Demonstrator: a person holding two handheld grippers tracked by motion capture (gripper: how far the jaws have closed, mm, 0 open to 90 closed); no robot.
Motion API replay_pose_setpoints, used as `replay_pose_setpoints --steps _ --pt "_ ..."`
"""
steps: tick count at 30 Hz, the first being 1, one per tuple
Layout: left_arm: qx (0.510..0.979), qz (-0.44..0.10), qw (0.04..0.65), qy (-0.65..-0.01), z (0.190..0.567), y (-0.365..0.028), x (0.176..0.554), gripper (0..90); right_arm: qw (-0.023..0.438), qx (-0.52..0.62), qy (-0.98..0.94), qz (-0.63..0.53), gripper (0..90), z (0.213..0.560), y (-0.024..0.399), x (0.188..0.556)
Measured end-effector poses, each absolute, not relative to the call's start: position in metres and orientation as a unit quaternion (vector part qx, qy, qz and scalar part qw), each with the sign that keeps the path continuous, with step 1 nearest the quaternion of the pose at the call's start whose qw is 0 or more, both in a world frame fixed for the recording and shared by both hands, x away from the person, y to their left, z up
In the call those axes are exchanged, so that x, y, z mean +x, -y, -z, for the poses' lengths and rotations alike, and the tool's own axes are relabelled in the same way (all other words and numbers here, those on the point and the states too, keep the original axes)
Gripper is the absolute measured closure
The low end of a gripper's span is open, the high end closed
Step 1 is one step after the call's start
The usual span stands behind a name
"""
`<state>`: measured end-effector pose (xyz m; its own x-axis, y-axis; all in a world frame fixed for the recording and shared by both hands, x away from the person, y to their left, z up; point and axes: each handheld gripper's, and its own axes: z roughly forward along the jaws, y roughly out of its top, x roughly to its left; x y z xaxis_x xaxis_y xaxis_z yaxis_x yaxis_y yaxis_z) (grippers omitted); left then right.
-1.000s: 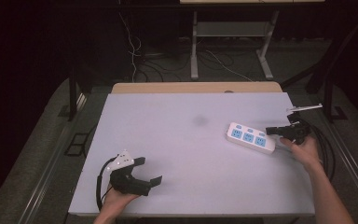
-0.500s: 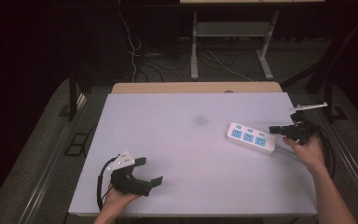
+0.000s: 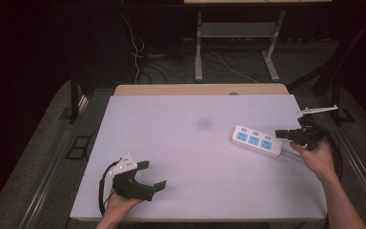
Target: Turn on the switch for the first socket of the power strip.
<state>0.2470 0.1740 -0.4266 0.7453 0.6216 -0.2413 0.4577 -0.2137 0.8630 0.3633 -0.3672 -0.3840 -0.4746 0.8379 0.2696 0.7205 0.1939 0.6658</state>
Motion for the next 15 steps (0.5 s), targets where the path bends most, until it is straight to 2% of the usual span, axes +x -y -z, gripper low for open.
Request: replay_pose_setpoints --steps 3,9,15 --pt "0.775 -0.079 0.522 -0.348 0.426 -0.174 0.247 0.0 0.077 0.504 -0.767 -0.390 89.5 0.379 0.365 0.358" --pt "0.774 -0.080 0.523 -0.348 0.426 -0.174 0.247 0.0 0.075 0.510 -0.762 -0.393 83.5 0.374 0.362 0.350" --pt "0.774 -0.080 0.523 -0.349 0.426 -0.174 0.247 0.0 0.073 0.512 -0.753 -0.408 72.2 0.370 0.361 0.341"
